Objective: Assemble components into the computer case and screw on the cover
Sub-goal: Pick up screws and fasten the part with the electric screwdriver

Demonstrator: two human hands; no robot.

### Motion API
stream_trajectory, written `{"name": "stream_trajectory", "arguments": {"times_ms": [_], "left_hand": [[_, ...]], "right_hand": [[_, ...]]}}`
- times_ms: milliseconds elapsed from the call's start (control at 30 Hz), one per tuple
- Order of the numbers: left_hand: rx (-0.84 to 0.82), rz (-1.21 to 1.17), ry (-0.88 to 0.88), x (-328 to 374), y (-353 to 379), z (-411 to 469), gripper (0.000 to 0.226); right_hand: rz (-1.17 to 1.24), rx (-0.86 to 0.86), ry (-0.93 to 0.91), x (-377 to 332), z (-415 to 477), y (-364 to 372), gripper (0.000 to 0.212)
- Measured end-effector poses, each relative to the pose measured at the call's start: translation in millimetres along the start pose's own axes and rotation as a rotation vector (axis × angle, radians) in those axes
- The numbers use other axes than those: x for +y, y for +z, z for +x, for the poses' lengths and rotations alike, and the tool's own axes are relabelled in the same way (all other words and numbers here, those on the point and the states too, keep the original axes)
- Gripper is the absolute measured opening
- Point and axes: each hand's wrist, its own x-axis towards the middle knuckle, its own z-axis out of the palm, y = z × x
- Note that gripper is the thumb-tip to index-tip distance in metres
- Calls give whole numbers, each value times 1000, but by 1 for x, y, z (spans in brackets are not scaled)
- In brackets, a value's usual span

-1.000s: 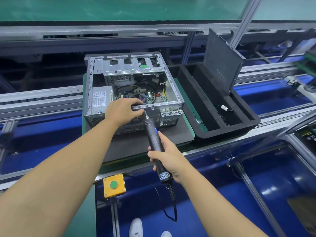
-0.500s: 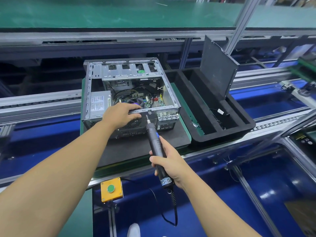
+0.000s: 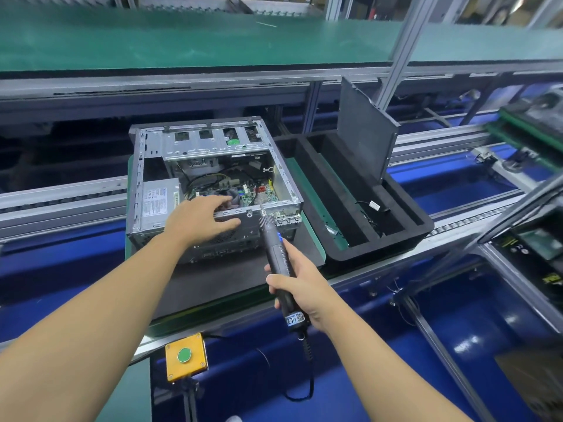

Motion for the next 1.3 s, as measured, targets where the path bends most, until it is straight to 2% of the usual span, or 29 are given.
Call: {"name": "stream_trajectory", "arguments": {"times_ms": [100, 200, 400, 467, 567, 600, 667, 800, 867, 967, 1033, 1133, 1200, 1300], "left_hand": [[-37, -150, -94, 1, -3, 0, 75], [-57, -303, -182, 4, -8, 5, 61], [-102, -330, -267, 7, -8, 22, 60], [-36, -369, -317, 8, -7, 27, 50], [227, -630, -364, 14, -7, 31, 27], [285, -690, -336, 20, -9, 33, 21], [300, -752, -243, 37, -13, 38, 20], [235, -767, -112, 77, -10, 59, 29], [223, -692, -42, 99, -3, 74, 37], [147, -587, 37, 134, 13, 101, 36], [65, -599, 38, 159, 24, 120, 34], [-120, -610, 95, 198, 42, 147, 30], [-242, -549, 104, 215, 59, 163, 26], [-379, -406, 28, 222, 93, 177, 29]], "right_hand": [[8, 29, -23, -13, 1, -9, 64], [35, 85, -42, -27, 3, -18, 56], [62, 305, -34, -39, 12, -36, 44], [69, 347, -30, -38, 14, -40, 36], [110, 379, -27, -37, 20, -48, 29], [124, 386, -26, -36, 24, -52, 31], [146, 390, -30, -34, 31, -62, 37], [156, 398, -56, -30, 48, -97, 44], [134, 409, -49, -27, 58, -122, 47], [41, 427, -10, -25, 76, -166, 55], [-35, 412, 22, -25, 89, -196, 57], [-187, 388, 46, -28, 111, -240, 39], [-263, 389, 73, -30, 127, -266, 36], [-237, 374, 122, -28, 149, -298, 37]]}}
